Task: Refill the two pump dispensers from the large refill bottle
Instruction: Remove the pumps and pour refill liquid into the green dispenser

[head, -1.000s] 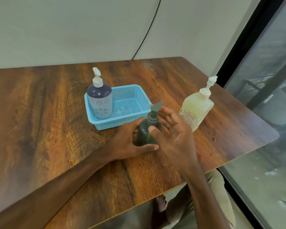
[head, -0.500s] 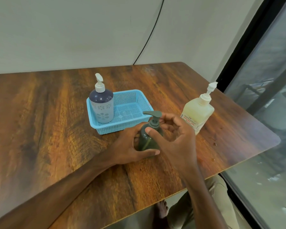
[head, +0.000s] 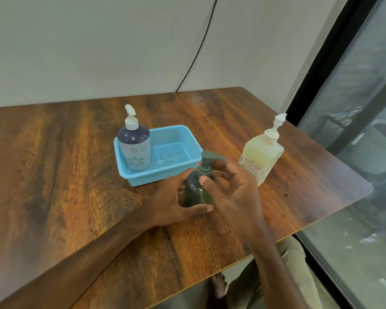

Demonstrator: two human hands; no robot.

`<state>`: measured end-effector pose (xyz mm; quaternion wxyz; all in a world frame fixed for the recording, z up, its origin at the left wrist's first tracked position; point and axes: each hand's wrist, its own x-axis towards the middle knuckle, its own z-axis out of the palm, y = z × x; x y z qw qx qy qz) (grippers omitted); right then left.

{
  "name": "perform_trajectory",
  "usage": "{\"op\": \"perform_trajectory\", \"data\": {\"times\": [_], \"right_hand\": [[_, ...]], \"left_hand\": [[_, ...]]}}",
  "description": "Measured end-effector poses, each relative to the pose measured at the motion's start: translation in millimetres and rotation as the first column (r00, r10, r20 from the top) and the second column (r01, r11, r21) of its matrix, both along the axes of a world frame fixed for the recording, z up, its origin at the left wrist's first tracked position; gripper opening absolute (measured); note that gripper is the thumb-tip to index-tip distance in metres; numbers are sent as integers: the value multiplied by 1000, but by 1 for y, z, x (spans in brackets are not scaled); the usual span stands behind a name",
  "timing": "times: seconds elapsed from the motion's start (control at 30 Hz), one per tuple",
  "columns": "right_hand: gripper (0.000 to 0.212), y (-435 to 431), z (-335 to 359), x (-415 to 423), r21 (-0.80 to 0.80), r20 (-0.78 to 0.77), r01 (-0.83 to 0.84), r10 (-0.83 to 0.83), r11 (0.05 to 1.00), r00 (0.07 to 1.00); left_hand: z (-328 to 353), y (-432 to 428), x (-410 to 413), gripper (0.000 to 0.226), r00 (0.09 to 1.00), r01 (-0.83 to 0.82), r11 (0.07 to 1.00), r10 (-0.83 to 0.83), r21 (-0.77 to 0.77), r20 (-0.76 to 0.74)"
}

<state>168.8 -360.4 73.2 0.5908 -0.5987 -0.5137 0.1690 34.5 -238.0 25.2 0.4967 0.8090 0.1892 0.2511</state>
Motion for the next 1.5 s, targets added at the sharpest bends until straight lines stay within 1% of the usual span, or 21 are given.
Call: {"op": "perform_trajectory", "data": {"times": [0.07, 0.13, 0.2, 0.27, 0.3, 0.43, 0.47, 0.53, 0.63, 0.7, 0.77, 0.83, 0.9, 0.97, 1.07, 1.17, 1.4, 1.5], "right_hand": [[36, -2, 1, 1, -15, 11, -67, 67, 998, 998], [41, -2, 2, 0, -30, 30, -72, 73, 997, 997], [42, 0, 2, -3, -29, 37, 0, 1, 1000, 999], [39, 2, 1, -2, -15, 22, 74, -74, 997, 997], [39, 2, 0, -2, -8, 22, 83, -83, 997, 996], [46, 0, 0, 2, -16, -34, -30, 29, 999, 999], [49, -1, 0, 2, -15, -30, -48, 47, 999, 998], [51, -1, 1, 0, -11, 27, -23, 23, 1000, 999], [43, 2, 0, -3, 8, 58, 69, -69, 998, 996], [39, 2, -2, -3, 8, 36, 55, -56, 998, 998], [42, 0, -2, -2, 0, 6, -9, 9, 1000, 1000], [47, -2, -2, -3, 1, 30, -30, 29, 1000, 999], [49, -2, -2, -5, 12, 81, 18, -19, 1000, 997], [44, -1, -1, -6, 25, 69, 75, -77, 997, 995], [37, -1, 1, -7, 46, 39, 106, -108, 993, 993], [36, 0, 11, -5, 79, 52, 117, -121, 990, 991], [35, 5, 60, 8, 246, 55, 162, -180, 956, 982], [34, 9, 88, 17, 311, 91, 167, -204, 936, 975]], "left_hand": [[0, 0, -1, 76, 1000, 4, 1000, -4, -16, 1], [0, 0, -1, 75, 1000, -4, 1000, 4, 8, -5], [0, 0, 0, 69, 1000, -7, 999, 7, 38, 0], [2, -2, 0, 68, 1000, -12, 1000, 12, 19, 8], [1, -2, 0, 68, 1000, -11, 1000, 10, 9, 7], [-1, -1, 1, 68, 1000, -7, 1000, 7, 14, 17], [-1, -1, 1, 68, 1000, -5, 1000, 4, 11, 23], [0, -1, 1, 70, 1000, -5, 1000, 5, 18, 28], [-2, 0, 1, 72, 1000, -6, 999, 5, 37, 30], [-2, 0, 0, 73, 1000, -4, 1000, 4, 18, 16], [-2, -1, 0, 74, 1000, -11, 1000, 11, 21, -5], [-2, -1, 0, 75, 1000, -17, 999, 17, 37, -8], [-2, -1, 0, 74, 1000, -15, 998, 14, 53, 2], [-3, -1, 0, 74, 1000, -9, 1000, 9, 20, 6], [-2, -2, 0, 73, 1000, -2, 999, 2, -34, -2], [-4, -1, 1, 74, 1000, -6, 999, 5, -49, -12], [-9, 1, 2, 84, 997, -32, 998, 27, -62, -78], [-10, 3, 1, 87, 993, -33, 998, 27, -46, -116]]}}
